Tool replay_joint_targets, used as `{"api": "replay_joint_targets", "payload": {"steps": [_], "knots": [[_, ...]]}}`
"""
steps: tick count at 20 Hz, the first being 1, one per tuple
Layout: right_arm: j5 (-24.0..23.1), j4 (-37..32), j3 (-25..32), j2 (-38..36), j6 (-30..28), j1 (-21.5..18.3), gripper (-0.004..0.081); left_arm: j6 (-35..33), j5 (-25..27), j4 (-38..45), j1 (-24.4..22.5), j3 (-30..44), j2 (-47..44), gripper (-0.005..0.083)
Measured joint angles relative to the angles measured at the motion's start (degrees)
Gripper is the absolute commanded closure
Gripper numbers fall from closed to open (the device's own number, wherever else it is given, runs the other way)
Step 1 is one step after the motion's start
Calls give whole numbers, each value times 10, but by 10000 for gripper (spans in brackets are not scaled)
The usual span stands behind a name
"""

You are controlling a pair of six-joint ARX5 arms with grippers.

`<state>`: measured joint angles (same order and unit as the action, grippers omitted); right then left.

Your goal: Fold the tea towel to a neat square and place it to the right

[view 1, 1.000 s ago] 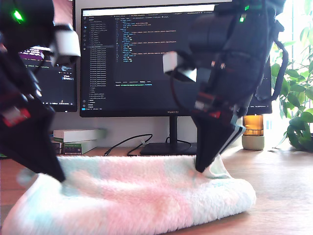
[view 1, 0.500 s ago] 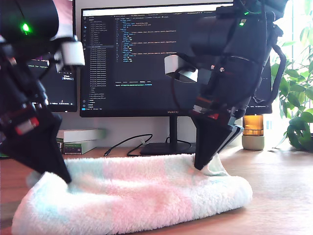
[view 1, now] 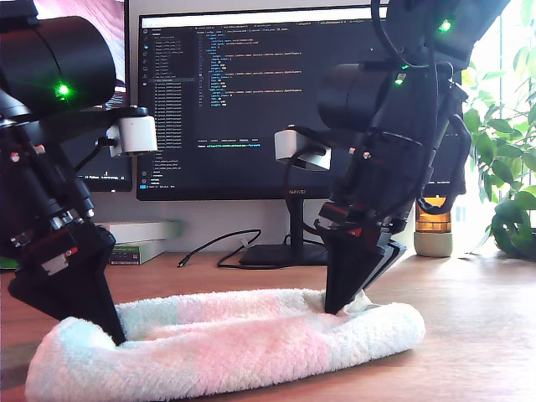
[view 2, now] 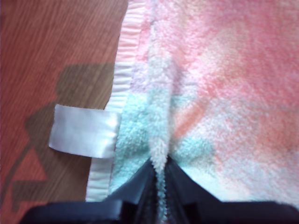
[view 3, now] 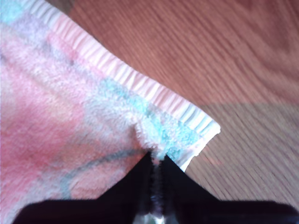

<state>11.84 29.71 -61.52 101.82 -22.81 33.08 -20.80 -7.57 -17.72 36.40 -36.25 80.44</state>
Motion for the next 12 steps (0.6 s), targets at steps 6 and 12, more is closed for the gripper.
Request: {"api": "replay_joint_targets", "payload": {"steps": [6, 12], "knots": [[-2, -2, -1, 1, 3, 0, 639, 0, 32, 14, -6, 0, 0, 593], [-5, 66, -58, 26, 3, 0, 639, 0, 33, 3, -6, -3, 0, 595]]}}
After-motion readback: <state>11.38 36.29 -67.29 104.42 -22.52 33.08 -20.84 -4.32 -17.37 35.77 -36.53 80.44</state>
